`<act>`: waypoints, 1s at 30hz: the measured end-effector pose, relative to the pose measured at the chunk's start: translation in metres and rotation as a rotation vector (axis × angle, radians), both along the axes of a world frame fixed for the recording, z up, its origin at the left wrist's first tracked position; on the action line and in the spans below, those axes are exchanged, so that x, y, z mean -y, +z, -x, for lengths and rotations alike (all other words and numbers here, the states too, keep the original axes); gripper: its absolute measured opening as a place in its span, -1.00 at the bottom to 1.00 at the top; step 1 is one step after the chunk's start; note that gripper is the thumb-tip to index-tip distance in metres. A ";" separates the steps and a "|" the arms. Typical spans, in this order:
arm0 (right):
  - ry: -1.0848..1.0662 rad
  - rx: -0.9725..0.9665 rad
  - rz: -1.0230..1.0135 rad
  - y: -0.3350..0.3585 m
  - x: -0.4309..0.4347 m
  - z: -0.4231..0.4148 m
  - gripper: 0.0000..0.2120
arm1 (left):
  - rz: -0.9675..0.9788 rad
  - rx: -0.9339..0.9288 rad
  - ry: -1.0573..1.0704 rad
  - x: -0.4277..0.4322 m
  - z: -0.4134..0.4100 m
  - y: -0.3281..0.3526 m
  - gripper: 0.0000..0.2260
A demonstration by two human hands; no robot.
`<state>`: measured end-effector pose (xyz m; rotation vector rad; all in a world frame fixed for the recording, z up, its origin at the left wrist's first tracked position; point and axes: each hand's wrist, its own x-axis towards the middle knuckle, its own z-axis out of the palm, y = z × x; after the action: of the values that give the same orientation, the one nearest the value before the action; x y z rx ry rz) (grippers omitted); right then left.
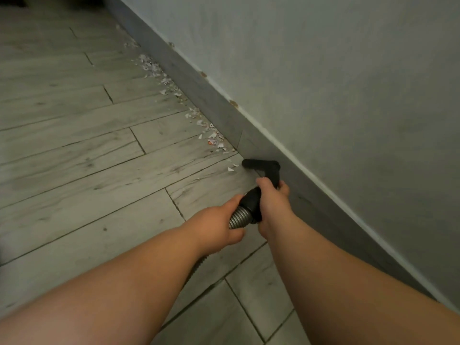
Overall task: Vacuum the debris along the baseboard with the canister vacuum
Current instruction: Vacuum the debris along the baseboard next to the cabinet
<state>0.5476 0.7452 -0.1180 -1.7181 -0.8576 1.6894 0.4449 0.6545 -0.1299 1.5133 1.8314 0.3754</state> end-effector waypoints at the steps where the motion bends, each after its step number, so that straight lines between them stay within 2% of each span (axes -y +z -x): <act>1: 0.027 0.009 -0.014 -0.001 0.000 0.002 -0.34 | -0.004 0.015 0.001 -0.002 0.002 0.000 -0.29; 4: 0.079 0.082 -0.040 -0.003 0.001 0.003 -0.28 | 0.015 0.036 -0.007 -0.003 0.002 -0.002 -0.29; 9: 0.105 0.201 -0.056 0.004 0.001 0.003 -0.40 | 0.017 0.081 0.005 -0.001 -0.001 0.000 -0.29; 21: 0.196 0.232 0.010 0.028 0.026 0.018 -0.44 | 0.029 0.062 0.074 0.040 -0.002 0.033 -0.29; 30: 0.345 0.219 0.024 0.035 0.069 0.039 -0.49 | 0.032 0.034 0.181 0.095 0.008 0.045 -0.40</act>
<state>0.5081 0.6757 -0.0827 -1.8798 -1.3019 1.7494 0.4367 0.5593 -0.0846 1.3158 1.9445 0.4529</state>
